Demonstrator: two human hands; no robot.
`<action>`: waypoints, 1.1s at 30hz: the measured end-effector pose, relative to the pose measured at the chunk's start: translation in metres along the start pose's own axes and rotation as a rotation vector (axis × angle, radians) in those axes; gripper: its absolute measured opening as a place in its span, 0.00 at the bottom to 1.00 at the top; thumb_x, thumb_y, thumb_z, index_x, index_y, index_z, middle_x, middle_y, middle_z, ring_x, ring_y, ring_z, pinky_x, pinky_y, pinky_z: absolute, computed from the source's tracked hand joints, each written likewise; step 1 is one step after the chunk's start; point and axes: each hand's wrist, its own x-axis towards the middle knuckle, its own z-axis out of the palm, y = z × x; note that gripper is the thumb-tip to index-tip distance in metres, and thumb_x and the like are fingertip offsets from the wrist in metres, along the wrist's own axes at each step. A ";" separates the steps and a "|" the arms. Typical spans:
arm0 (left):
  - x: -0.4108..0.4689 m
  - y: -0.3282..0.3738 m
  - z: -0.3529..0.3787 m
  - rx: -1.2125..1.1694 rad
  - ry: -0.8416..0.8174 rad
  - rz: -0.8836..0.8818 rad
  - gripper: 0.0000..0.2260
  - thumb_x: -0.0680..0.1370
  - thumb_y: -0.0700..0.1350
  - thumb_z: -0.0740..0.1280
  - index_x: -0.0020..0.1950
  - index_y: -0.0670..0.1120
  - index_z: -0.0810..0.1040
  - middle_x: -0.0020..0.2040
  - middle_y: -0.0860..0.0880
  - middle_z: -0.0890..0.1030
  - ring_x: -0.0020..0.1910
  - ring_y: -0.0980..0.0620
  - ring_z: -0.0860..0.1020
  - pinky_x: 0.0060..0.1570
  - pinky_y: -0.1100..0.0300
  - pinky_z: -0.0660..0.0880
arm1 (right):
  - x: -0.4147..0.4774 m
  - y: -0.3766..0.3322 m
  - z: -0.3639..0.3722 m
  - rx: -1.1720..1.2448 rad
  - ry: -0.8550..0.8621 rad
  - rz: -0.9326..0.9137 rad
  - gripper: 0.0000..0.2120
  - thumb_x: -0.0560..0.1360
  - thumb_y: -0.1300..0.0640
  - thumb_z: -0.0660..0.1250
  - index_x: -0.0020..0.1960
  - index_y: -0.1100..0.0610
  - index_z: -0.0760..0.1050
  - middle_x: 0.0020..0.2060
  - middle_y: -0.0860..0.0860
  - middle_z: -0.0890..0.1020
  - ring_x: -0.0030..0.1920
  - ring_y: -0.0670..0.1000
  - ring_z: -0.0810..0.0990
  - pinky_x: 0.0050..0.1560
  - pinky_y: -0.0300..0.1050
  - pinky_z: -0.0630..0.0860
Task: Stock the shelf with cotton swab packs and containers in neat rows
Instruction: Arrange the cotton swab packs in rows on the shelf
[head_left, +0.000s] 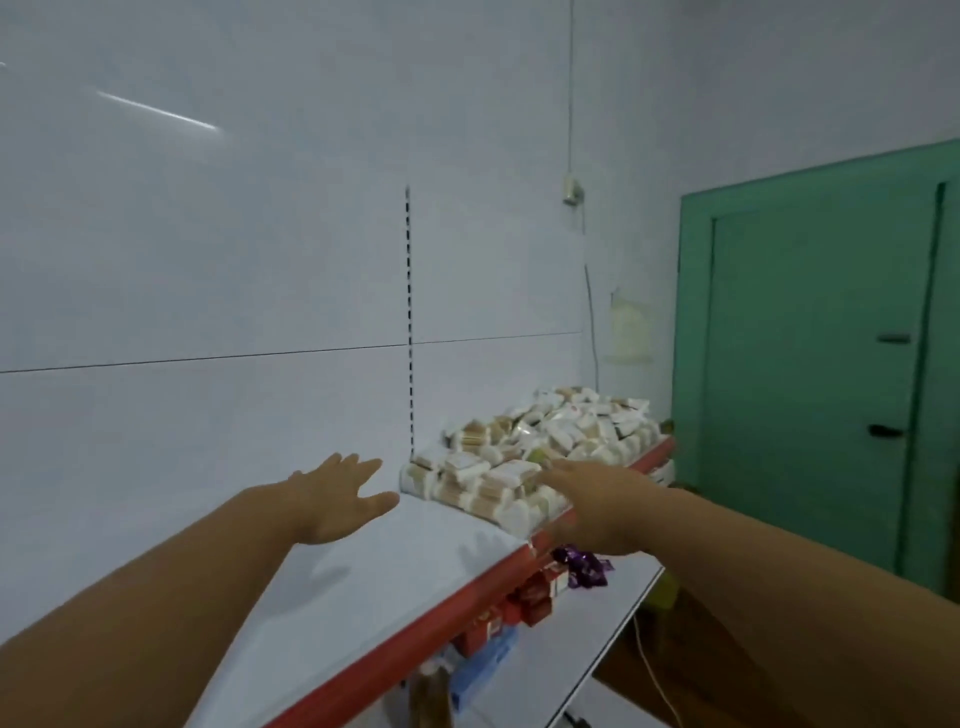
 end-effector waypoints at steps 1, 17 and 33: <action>0.016 0.010 0.005 0.040 -0.009 0.019 0.31 0.80 0.64 0.48 0.79 0.52 0.44 0.80 0.49 0.44 0.78 0.50 0.42 0.76 0.47 0.44 | 0.006 0.017 0.003 0.000 0.012 0.017 0.32 0.76 0.39 0.61 0.76 0.43 0.54 0.76 0.49 0.58 0.74 0.54 0.59 0.71 0.52 0.60; 0.328 0.075 -0.035 -0.118 0.042 0.102 0.30 0.80 0.62 0.52 0.79 0.50 0.53 0.78 0.50 0.58 0.76 0.51 0.58 0.72 0.58 0.53 | 0.196 0.232 0.012 -0.039 0.075 0.080 0.23 0.77 0.43 0.61 0.70 0.46 0.66 0.68 0.48 0.72 0.64 0.49 0.71 0.62 0.46 0.68; 0.348 0.052 0.012 -0.150 0.074 -0.327 0.18 0.80 0.57 0.59 0.69 0.53 0.71 0.64 0.52 0.77 0.56 0.56 0.74 0.58 0.64 0.68 | 0.452 0.146 0.062 -0.007 0.012 -0.676 0.21 0.78 0.47 0.62 0.68 0.53 0.68 0.62 0.53 0.75 0.60 0.54 0.74 0.55 0.46 0.68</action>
